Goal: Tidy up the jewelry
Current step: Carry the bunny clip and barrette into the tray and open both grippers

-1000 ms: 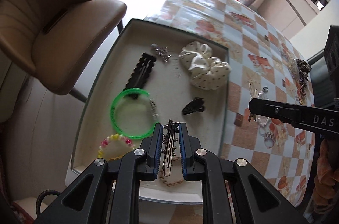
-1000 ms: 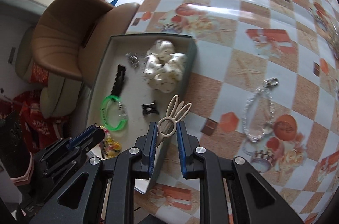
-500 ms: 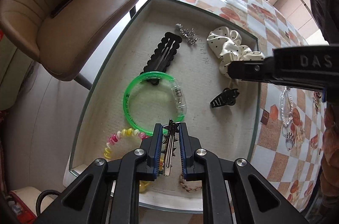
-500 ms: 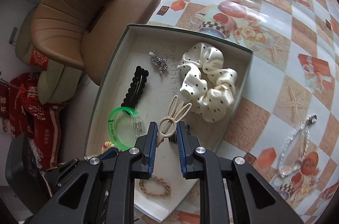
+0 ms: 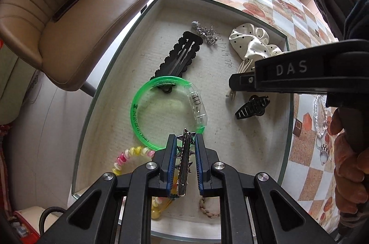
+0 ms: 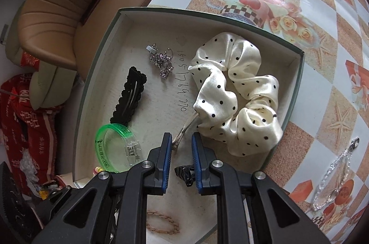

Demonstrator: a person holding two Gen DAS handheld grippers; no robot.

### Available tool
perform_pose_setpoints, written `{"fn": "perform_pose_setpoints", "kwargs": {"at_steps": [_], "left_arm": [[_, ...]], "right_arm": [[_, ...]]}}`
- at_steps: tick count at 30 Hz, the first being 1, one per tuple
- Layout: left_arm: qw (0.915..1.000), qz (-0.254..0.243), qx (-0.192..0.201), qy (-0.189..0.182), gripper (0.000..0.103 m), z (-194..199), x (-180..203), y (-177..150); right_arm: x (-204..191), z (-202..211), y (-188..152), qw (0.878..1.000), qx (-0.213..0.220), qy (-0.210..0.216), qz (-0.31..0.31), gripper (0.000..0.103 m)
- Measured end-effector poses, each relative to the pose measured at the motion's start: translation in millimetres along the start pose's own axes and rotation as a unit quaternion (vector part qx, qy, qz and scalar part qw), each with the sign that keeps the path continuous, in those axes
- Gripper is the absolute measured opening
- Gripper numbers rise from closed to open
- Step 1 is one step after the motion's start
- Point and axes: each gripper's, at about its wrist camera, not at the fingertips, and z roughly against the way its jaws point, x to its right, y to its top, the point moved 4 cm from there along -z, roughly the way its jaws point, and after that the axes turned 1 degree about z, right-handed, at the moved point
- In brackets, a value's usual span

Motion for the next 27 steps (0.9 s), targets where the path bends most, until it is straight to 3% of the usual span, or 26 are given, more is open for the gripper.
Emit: {"fn": "perform_pose_setpoints", "kwargs": {"at_steps": [10,13,27], "left_arm": [[1.0,-0.004,0.002,0.008,0.018,9.1,0.1,2.2],[0.9999,-0.002,0.004,0.01,0.019,14.4,1.3,2.9],[0.9998,0.005,0.0,0.019,0.019,44.1,-1.5,-8.1]], "right_arm": [[-8.0,4.0,0.8,1.0,0.0,0.01,-0.001,0.021],[-3.8,13.0,0.5,1.0,0.003,0.016,-0.003,0.03],[-4.0,58.5,-35.7,1.0,0.014,0.015,-0.015,0.049]]}}
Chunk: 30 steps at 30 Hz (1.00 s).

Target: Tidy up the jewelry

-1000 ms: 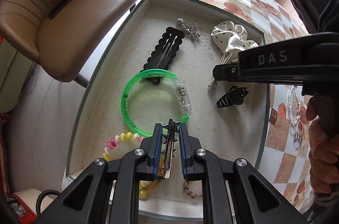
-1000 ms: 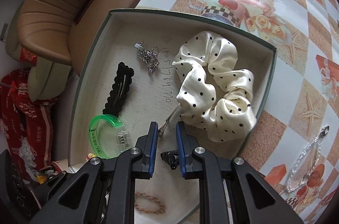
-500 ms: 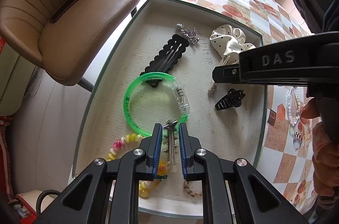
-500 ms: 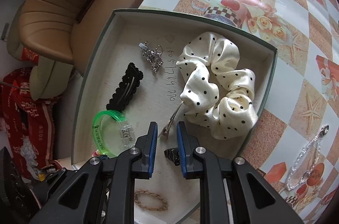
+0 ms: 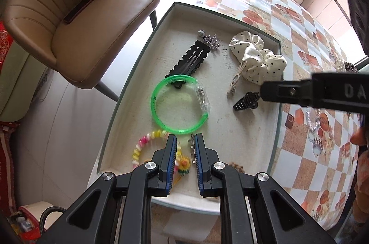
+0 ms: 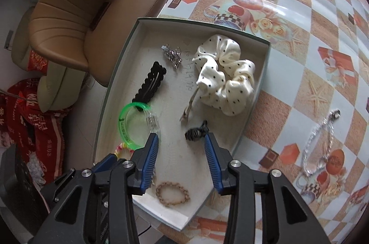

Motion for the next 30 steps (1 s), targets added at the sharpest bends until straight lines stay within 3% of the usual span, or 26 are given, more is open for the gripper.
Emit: {"fn": "perform_pose_setpoints", "kwargs": {"at_steps": [3,4,5,6,11,13,15,20,21,22,30], "left_arm": [[1.0,-0.007,-0.004,0.0,0.019,8.3,1.1,-6.8],[0.9999,-0.009,-0.006,0.002,0.027,11.3,1.4,-9.4],[0.9999,-0.009,-0.009,0.003,0.049,14.1,1.4,-13.4],[0.9999,-0.005,-0.011,0.006,0.103,16.5,0.8,-15.9],[1.0,0.002,-0.005,0.008,0.103,38.4,-1.3,-29.8],[0.9998,0.004,-0.006,0.016,0.103,45.7,-2.3,-34.0],[0.9998,0.008,-0.006,0.018,0.103,52.5,-3.6,-36.3],[0.999,0.017,0.019,0.038,0.103,71.6,-10.9,-35.7],[0.9987,0.018,0.024,0.042,0.103,74.9,-12.7,-35.4],[0.9984,0.021,0.028,0.044,0.103,77.6,-14.1,-34.5],[0.9976,0.038,0.034,0.048,0.103,85.6,-23.9,-32.7]], "right_arm": [[0.6,10.4,-11.7,1.0,0.0,-0.007,-0.001,0.053],[1.5,14.0,-16.4,1.0,0.0,-0.01,0.001,0.054],[4.3,18.1,-20.8,1.0,0.0,-0.014,0.002,0.055],[2.8,21.3,-24.3,1.0,0.0,-0.019,0.003,0.056],[1.1,39.2,-43.1,0.998,0.007,-0.058,0.02,0.06],[0.5,46.8,-49.1,0.997,0.013,-0.073,0.027,0.075],[-1.8,56.6,-54.1,0.995,0.027,-0.088,0.036,0.084],[-10.1,77.5,-62.5,0.989,0.07,-0.122,0.054,0.088],[-11.5,81.6,-63.4,0.987,0.08,-0.125,0.055,0.099],[-12.7,85.0,-63.6,0.986,0.088,-0.128,0.055,0.103],[-22.4,94.5,-61.3,0.985,0.092,-0.134,0.063,0.103]]}}
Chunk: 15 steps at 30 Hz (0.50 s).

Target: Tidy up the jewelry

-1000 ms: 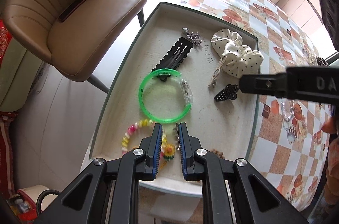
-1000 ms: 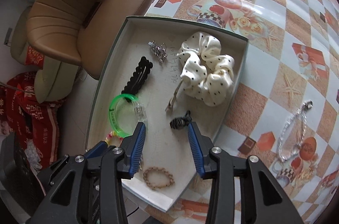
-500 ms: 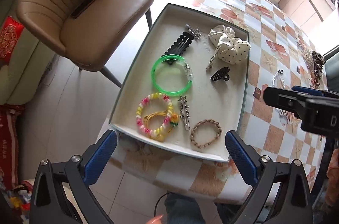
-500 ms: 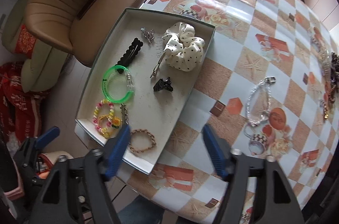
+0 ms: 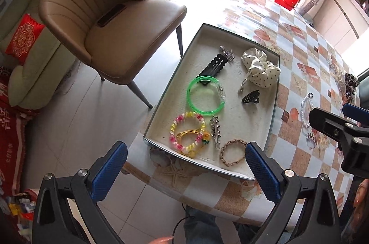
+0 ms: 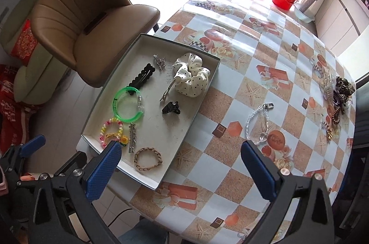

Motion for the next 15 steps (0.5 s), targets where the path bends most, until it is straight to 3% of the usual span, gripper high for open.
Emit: {"fn": "perform_pose_setpoints", "kwargs": {"at_steps": [15], "left_arm": [[0.9999,0.01,-0.001,0.003,0.103,0.8,-6.0,1.6]], "right_arm": [[-3.2,-1.8,-0.8,1.0,-0.012,-0.007,0.003,0.103]]}}
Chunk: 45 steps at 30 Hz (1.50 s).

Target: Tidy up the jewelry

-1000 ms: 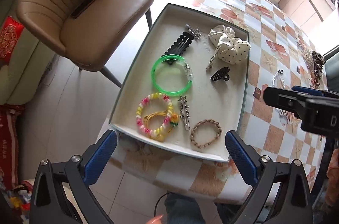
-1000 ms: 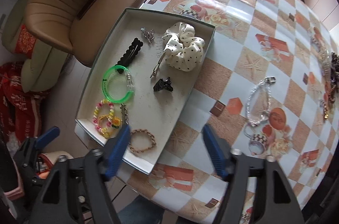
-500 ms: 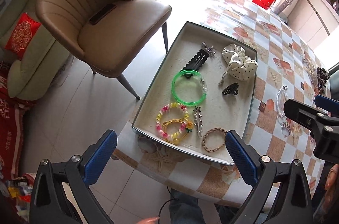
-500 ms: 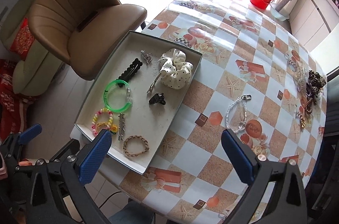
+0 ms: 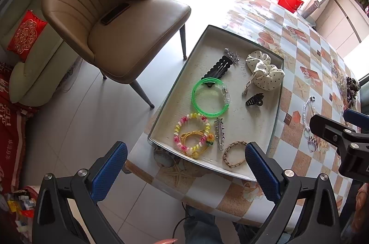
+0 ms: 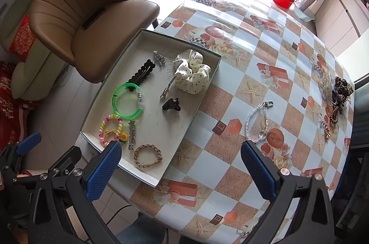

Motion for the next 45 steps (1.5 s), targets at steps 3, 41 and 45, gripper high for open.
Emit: {"fn": "perform_pose_setpoints", "kwargs": {"at_steps": [3,41,45], "left_arm": [[1.0,0.0,0.0,0.0,0.103,0.2,0.2,0.0],[1.0,0.002,0.0,0.001,0.103,2.0,0.1,-3.4],[1.0,0.003,-0.001,0.002,0.103,1.7,-0.3,-4.1]], "right_arm": [[-0.1,-0.1,0.0,1.0,0.0,0.0,0.001,0.103],[-2.3,0.9,-2.2,1.0,-0.001,0.0,0.0,0.103],[-2.4,1.0,-2.4,1.0,-0.001,0.0,0.0,0.103]]}}
